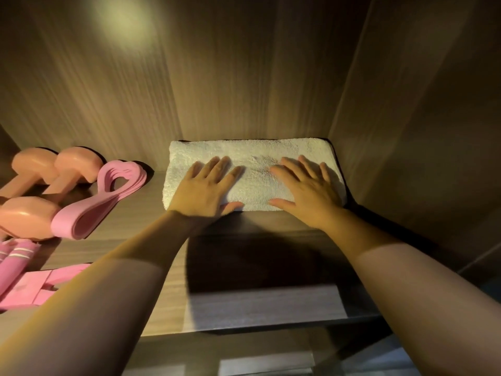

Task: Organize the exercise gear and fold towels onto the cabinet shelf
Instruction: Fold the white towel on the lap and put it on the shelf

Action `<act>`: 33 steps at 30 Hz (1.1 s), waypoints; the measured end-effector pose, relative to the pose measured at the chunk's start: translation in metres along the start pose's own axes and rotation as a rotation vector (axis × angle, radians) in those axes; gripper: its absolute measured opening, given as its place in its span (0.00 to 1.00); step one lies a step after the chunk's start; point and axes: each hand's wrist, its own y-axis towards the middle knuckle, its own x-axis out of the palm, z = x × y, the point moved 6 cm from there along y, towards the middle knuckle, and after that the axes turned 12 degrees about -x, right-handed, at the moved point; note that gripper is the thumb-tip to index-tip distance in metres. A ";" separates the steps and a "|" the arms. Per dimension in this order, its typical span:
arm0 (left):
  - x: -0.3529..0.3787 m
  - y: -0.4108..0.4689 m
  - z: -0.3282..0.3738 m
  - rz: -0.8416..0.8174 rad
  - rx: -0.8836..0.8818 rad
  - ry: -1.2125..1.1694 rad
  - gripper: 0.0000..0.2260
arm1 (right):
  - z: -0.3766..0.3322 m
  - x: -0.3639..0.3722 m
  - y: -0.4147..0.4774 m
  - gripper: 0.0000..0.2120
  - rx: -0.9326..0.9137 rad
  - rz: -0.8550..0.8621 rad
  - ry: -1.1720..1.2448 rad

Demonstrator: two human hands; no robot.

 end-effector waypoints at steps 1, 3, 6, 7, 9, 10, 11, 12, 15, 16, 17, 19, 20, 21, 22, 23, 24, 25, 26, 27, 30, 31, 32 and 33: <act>-0.001 -0.004 -0.006 -0.003 -0.017 -0.007 0.37 | 0.004 -0.001 -0.005 0.37 0.038 -0.004 -0.014; 0.001 -0.009 -0.017 -0.008 -0.041 0.001 0.38 | 0.010 -0.001 -0.011 0.39 0.085 -0.013 -0.039; 0.006 -0.005 -0.023 -0.018 -0.042 -0.012 0.37 | 0.012 0.000 -0.009 0.39 0.084 -0.025 -0.042; 0.006 -0.003 -0.024 -0.025 -0.044 -0.022 0.38 | 0.012 0.000 -0.007 0.39 0.083 -0.026 -0.040; 0.007 -0.001 -0.022 -0.039 -0.042 -0.033 0.39 | 0.012 0.000 -0.005 0.39 0.085 -0.030 -0.039; 0.007 0.000 -0.022 -0.033 -0.036 -0.038 0.39 | 0.011 -0.001 -0.005 0.39 0.084 -0.035 -0.028; 0.008 -0.001 -0.023 -0.027 -0.030 -0.045 0.38 | 0.011 -0.003 -0.006 0.39 0.076 -0.047 -0.010; 0.009 -0.002 -0.025 -0.031 -0.024 -0.057 0.38 | 0.012 -0.005 -0.007 0.39 0.061 -0.069 0.013; 0.010 -0.004 -0.041 -0.076 0.028 -0.066 0.40 | 0.023 -0.011 -0.015 0.41 0.020 -0.182 0.058; 0.010 -0.005 -0.046 -0.099 0.036 -0.079 0.41 | 0.027 -0.012 -0.017 0.42 0.026 -0.223 0.064; 0.010 -0.006 -0.051 -0.115 0.029 -0.101 0.42 | 0.029 -0.013 -0.018 0.43 0.038 -0.251 0.068; 0.010 -0.007 -0.053 -0.116 -0.004 -0.139 0.40 | 0.028 -0.012 -0.014 0.43 0.064 -0.280 0.070; 0.010 -0.007 -0.051 -0.118 -0.020 -0.146 0.39 | 0.026 -0.013 -0.011 0.44 0.084 -0.298 0.071; 0.010 -0.007 -0.049 -0.130 -0.036 -0.148 0.38 | 0.025 -0.014 -0.010 0.45 0.106 -0.321 0.069; 0.010 -0.006 -0.048 -0.144 -0.048 -0.143 0.38 | 0.024 -0.016 -0.010 0.46 0.121 -0.335 0.058; 0.009 -0.005 -0.047 -0.159 -0.057 -0.130 0.38 | 0.020 -0.019 -0.009 0.48 0.117 -0.336 0.045; 0.009 -0.004 -0.047 -0.180 -0.063 -0.114 0.38 | 0.010 -0.021 -0.004 0.50 0.080 -0.323 0.050; 0.009 -0.003 -0.048 -0.199 -0.067 -0.103 0.38 | -0.007 -0.023 0.004 0.50 0.014 -0.289 0.081; 0.010 -0.003 -0.048 -0.211 -0.070 -0.099 0.38 | -0.027 -0.024 0.017 0.49 -0.064 -0.243 0.116; 0.011 -0.002 -0.048 -0.218 -0.072 -0.100 0.38 | -0.048 -0.024 0.030 0.47 -0.130 -0.210 0.133; 0.013 -0.002 -0.048 -0.214 -0.070 -0.117 0.38 | -0.077 -0.018 0.055 0.41 -0.191 -0.221 0.137; 0.012 -0.003 -0.050 -0.206 -0.067 -0.128 0.38 | -0.075 -0.015 0.056 0.40 -0.186 -0.234 0.144; 0.011 -0.003 -0.052 -0.198 -0.065 -0.144 0.38 | -0.070 -0.015 0.054 0.39 -0.183 -0.239 0.150; 0.010 -0.004 -0.053 -0.190 -0.061 -0.159 0.38 | -0.062 -0.015 0.049 0.40 -0.181 -0.232 0.153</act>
